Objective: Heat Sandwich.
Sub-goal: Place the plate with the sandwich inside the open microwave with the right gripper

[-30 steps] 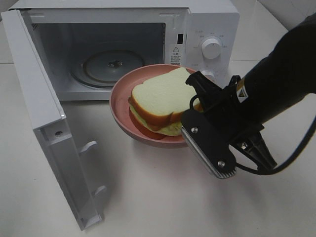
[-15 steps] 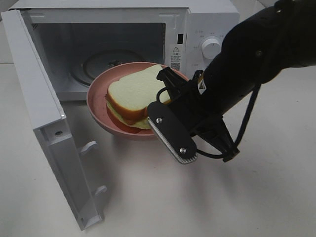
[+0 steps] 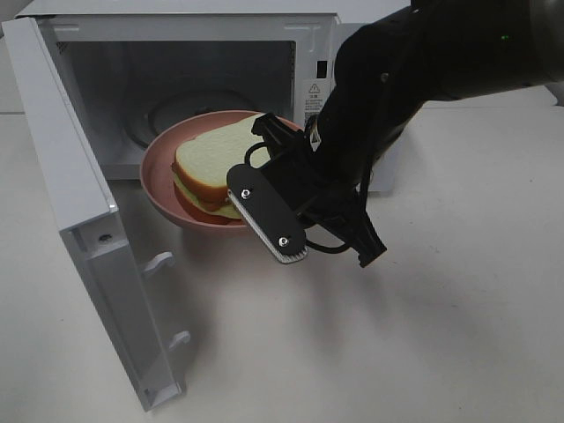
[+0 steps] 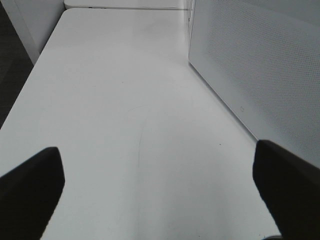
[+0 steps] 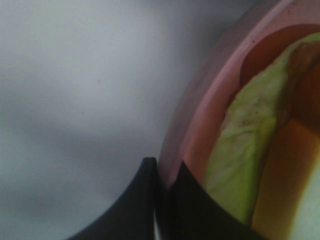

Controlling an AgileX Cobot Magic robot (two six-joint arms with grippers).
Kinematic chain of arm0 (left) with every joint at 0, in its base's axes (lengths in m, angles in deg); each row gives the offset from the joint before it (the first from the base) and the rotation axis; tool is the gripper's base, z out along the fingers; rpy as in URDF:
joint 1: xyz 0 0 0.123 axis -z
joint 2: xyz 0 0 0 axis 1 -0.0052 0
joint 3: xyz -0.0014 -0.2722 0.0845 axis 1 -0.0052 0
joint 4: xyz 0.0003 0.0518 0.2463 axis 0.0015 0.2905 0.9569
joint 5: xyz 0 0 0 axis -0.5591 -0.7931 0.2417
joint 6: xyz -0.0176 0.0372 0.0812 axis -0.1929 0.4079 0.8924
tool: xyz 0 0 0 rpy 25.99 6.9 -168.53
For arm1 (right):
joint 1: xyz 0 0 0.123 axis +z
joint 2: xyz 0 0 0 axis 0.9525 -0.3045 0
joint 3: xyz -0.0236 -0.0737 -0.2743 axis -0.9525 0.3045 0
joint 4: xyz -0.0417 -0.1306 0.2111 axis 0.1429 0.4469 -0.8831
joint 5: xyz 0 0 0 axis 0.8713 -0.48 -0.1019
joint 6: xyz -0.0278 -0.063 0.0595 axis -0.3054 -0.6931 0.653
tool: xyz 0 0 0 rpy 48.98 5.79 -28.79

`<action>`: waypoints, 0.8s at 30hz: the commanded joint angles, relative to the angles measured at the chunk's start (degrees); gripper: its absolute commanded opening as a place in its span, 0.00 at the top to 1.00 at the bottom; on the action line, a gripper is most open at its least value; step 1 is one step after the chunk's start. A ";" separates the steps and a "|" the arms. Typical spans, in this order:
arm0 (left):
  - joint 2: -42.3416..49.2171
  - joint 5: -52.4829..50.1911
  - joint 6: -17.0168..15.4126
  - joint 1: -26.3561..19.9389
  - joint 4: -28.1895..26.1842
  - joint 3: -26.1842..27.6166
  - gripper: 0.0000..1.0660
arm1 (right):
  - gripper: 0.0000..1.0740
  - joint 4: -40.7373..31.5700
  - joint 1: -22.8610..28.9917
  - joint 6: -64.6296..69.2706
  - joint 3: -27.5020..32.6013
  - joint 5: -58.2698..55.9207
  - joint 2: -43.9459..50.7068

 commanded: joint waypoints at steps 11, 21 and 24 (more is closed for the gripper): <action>1.49 -0.63 -0.11 0.34 -0.23 0.00 0.08 | 1.00 0.29 0.17 2.35 -11.86 -4.70 -6.65; 1.49 -0.63 -0.11 0.34 -0.23 0.00 0.08 | 1.00 0.40 0.17 3.72 -19.42 -8.65 -10.89; 1.49 -0.63 -0.11 0.34 -0.23 0.00 0.08 | 1.00 1.72 0.17 7.10 -22.80 -9.11 -12.78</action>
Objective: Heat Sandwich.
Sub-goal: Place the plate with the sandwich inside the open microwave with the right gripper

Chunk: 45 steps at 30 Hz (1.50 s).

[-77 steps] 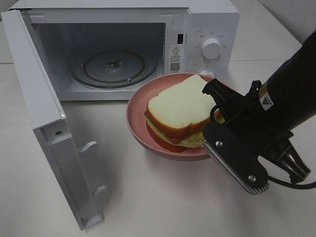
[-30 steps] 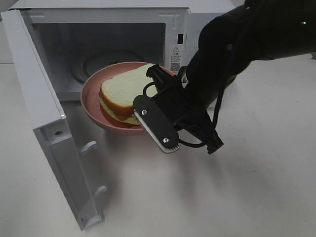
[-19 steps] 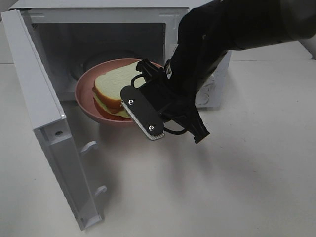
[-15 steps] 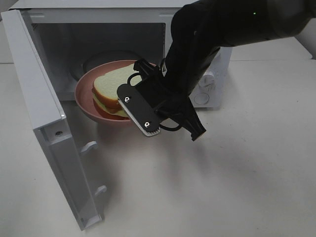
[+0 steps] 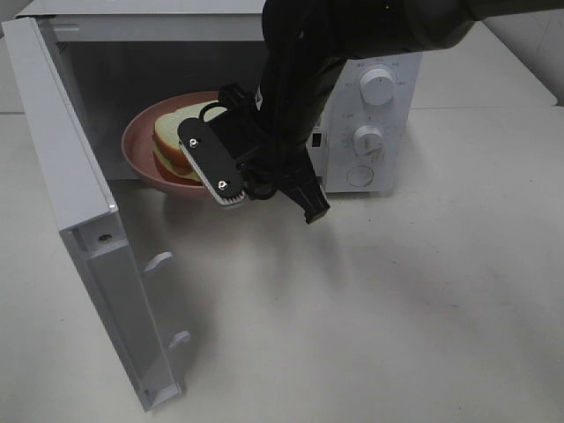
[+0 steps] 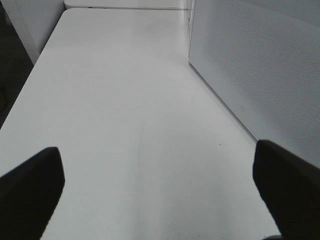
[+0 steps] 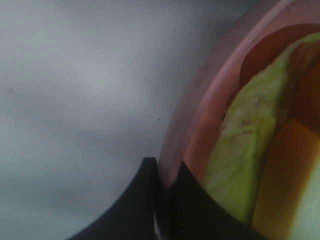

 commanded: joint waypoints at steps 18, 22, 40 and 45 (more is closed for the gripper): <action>1.49 -0.63 -0.11 0.34 -0.23 0.00 0.08 | 1.00 5.56 0.17 14.04 -20.74 -6.42 -12.38; 1.49 -0.63 -0.11 0.34 -0.23 0.00 0.08 | 1.00 5.56 0.00 14.90 -24.92 -6.82 -15.13; 1.49 -0.63 -0.11 0.34 -0.23 0.00 0.08 | 1.00 7.45 -1.95 20.00 -34.95 -6.47 -22.92; 1.43 -0.63 -0.11 0.34 -0.23 0.00 0.08 | 1.00 7.91 -2.52 20.00 -37.41 -6.47 -24.35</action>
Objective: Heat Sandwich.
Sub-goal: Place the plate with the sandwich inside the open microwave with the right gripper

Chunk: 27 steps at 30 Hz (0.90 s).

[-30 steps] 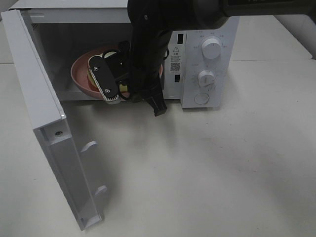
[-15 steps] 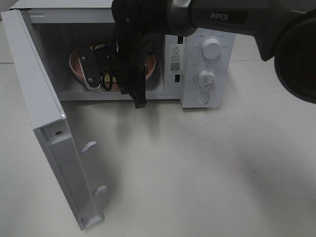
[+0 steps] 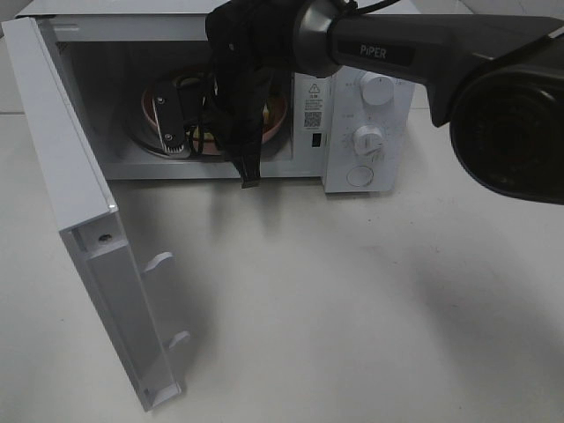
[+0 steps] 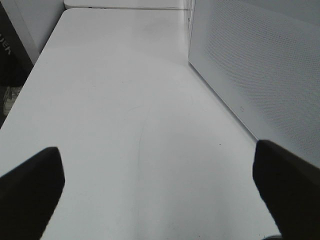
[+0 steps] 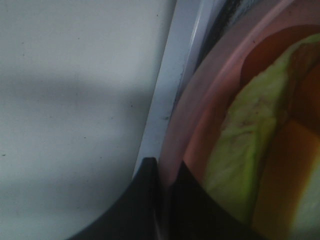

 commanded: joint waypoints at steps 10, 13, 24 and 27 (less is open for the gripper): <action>1.15 -0.63 -0.11 0.34 -0.23 0.00 0.08 | 1.00 0.92 -0.97 -0.06 -4.70 3.04 -3.27; 1.15 -0.63 -0.11 0.34 -0.23 0.00 0.08 | 1.00 0.86 -0.97 -1.89 -4.70 3.44 -3.44; 1.15 -0.63 -0.11 0.34 -0.23 0.00 0.08 | 1.00 -0.52 -1.26 -7.16 -4.70 4.87 -3.44; 1.15 -0.63 -0.11 0.34 -0.23 0.00 0.08 | 1.00 -0.63 -1.26 -7.28 -4.70 4.87 -3.44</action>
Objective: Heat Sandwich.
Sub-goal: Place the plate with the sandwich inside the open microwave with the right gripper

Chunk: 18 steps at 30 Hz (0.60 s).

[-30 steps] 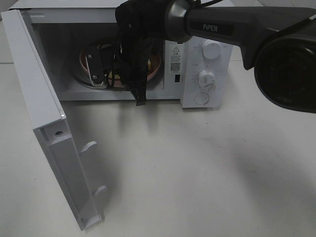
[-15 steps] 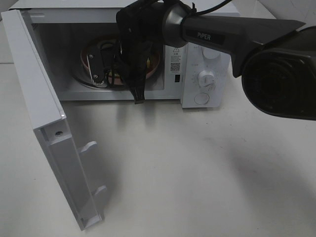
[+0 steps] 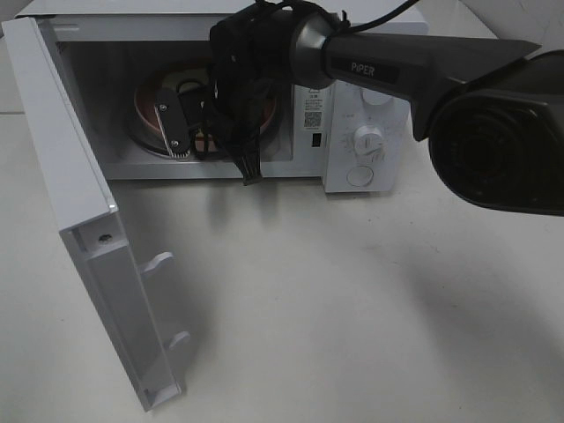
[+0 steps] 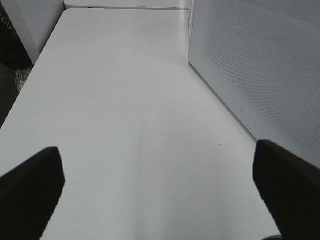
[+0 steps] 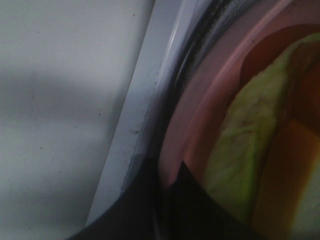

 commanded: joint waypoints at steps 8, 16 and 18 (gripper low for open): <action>1.15 -0.63 -0.11 0.34 -0.23 0.00 0.08 | 0.88 -0.29 -0.29 3.44 -0.80 1.49 0.23; 1.15 -0.63 -0.11 0.34 -0.23 0.00 0.08 | 0.51 -0.23 -0.29 7.45 -0.80 2.75 0.23; 1.15 -0.63 -0.11 0.34 -0.23 0.00 0.08 | 0.40 -0.17 -0.29 8.14 -0.52 2.81 0.23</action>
